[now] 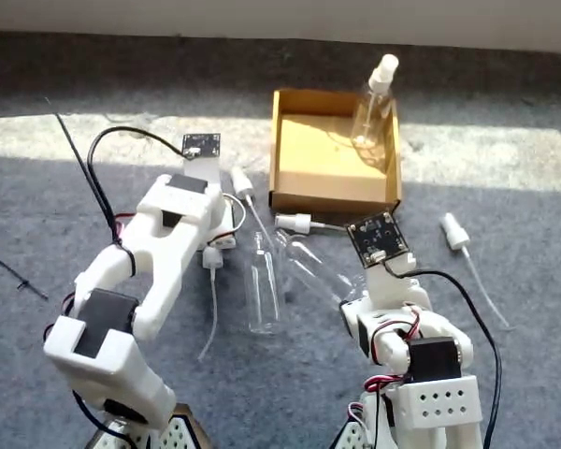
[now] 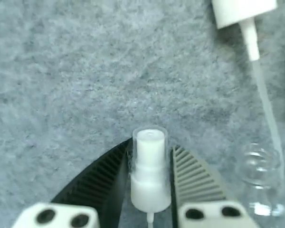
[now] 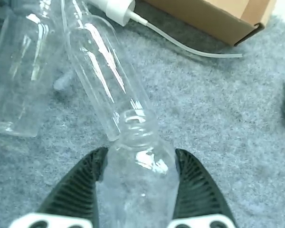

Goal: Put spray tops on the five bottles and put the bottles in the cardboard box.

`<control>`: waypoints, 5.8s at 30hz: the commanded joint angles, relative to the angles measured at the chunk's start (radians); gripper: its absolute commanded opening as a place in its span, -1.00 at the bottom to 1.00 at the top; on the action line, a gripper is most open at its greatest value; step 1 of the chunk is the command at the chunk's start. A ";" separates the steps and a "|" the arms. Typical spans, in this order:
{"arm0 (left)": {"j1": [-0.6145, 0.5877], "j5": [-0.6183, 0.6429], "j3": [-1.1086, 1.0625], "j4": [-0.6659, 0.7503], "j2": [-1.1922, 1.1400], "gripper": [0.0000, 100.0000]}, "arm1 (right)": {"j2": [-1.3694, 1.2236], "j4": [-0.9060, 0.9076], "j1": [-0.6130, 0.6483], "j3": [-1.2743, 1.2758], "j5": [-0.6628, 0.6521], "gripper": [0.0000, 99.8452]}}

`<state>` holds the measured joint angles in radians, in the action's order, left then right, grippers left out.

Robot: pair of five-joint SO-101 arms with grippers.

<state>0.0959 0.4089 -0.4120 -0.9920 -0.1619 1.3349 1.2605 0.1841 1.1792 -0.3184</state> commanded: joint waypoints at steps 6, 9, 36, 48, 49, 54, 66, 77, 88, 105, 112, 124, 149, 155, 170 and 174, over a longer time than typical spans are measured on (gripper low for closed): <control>-0.171 -0.080 -0.012 -0.077 0.460 -0.90 | 0.008 -0.062 -0.005 -0.015 -0.012 -0.99; -0.177 -0.081 -0.067 -0.078 0.622 -0.90 | 0.008 -0.209 -0.004 -0.016 -0.012 -0.99; 0.093 -0.018 -0.101 0.299 1.432 -0.99 | 0.490 -0.694 0.484 0.464 -0.005 -0.99; 0.240 0.008 -0.105 0.387 1.190 -0.99 | 0.507 -0.699 0.418 0.466 0.129 -0.99; 0.240 0.006 -0.107 0.394 1.171 -0.99 | 0.507 -0.699 0.418 0.466 0.127 -0.99; 0.240 0.009 -0.102 0.433 1.078 -0.99 | 0.507 -0.699 0.420 0.467 0.127 -0.99; 0.374 0.011 -0.108 0.422 1.026 -0.99 | 0.507 -0.699 0.414 0.467 0.127 -0.99; 0.374 0.003 -0.231 0.414 1.026 -0.99 | 0.507 -0.699 0.412 0.466 0.129 -0.99; 0.381 0.008 -0.306 0.408 1.027 -0.99 | 0.507 -0.771 0.220 0.466 0.285 -0.99; 0.463 0.003 -0.315 0.470 1.017 -0.99 | 0.507 -0.768 0.298 0.472 0.282 -0.99; 0.467 0.003 -0.321 0.466 1.017 -0.79 | 0.507 -0.768 0.298 0.472 0.282 -0.99; 0.449 -0.089 -0.259 0.466 1.026 -0.67 | 0.507 -0.765 0.300 0.473 0.282 -0.99; 0.335 -0.137 -0.409 0.471 1.026 -0.67 | 0.507 -0.765 0.298 0.473 0.282 -0.99; 0.383 -0.178 -0.394 0.471 1.017 -0.67 | 0.507 -0.765 0.298 0.473 0.282 -0.99; 0.341 -0.183 -0.423 0.578 1.017 -0.67 | 0.507 -0.765 0.302 0.473 0.282 -0.99; 0.315 -0.183 -0.392 0.595 1.017 -0.67 | 0.507 -0.763 0.320 0.473 0.281 -0.99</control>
<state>0.4457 0.2294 -0.8539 -0.4304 0.8554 1.8290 0.5148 0.4772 1.6563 -0.0391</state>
